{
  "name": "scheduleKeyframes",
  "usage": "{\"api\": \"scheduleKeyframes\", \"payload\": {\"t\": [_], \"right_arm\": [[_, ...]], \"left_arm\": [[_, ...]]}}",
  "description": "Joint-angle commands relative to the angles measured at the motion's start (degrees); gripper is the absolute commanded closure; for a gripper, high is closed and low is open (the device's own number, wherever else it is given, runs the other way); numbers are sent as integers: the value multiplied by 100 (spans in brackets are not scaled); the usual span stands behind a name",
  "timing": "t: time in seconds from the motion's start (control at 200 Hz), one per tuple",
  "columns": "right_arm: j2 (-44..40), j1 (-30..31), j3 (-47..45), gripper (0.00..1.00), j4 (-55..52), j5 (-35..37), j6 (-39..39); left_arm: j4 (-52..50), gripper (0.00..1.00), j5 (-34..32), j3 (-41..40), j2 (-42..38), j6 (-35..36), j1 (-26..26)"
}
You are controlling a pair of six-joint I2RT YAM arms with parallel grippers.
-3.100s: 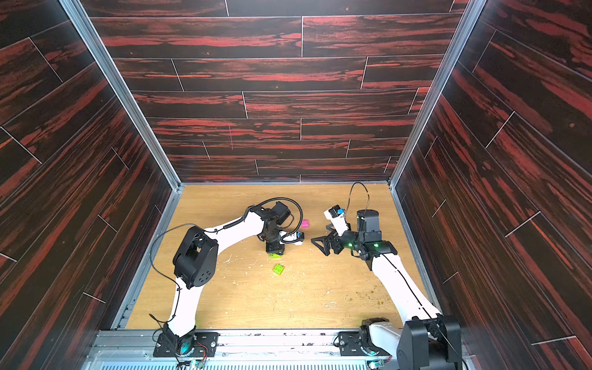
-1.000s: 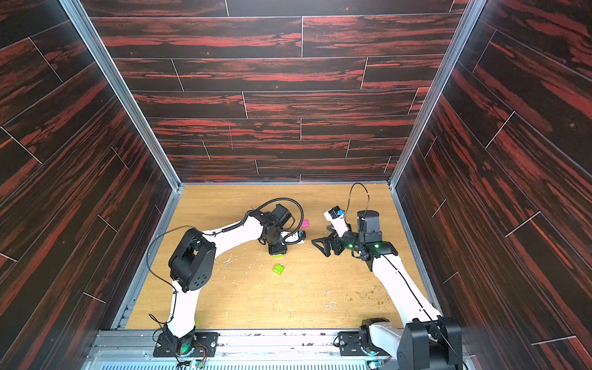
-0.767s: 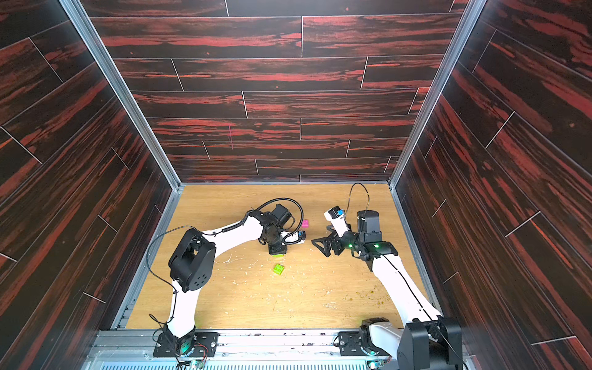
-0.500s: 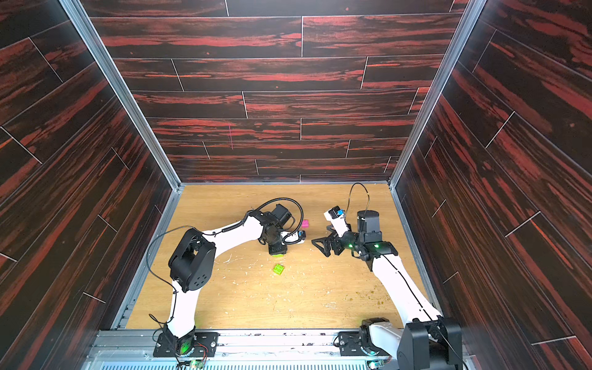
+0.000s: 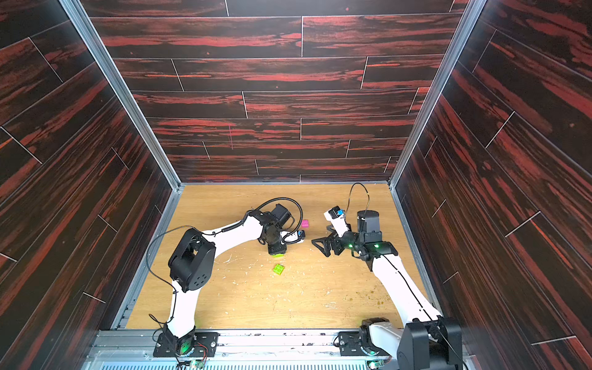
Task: Assemble the letter s with lego
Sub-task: Assemble the lego brick with the lego brick.
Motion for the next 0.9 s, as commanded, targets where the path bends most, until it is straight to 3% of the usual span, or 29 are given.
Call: {"api": "scheduleKeyframes", "payload": {"t": [0.0,0.897], "right_arm": [[-60,-25,-36,2,-55,-53,-55],[-2,-26,-10,1,-36,-83,-62]], "left_arm": [[-95,83,-37,78,-260,-120,-34],[-287,83,-274,274,58,-641,-123]]}}
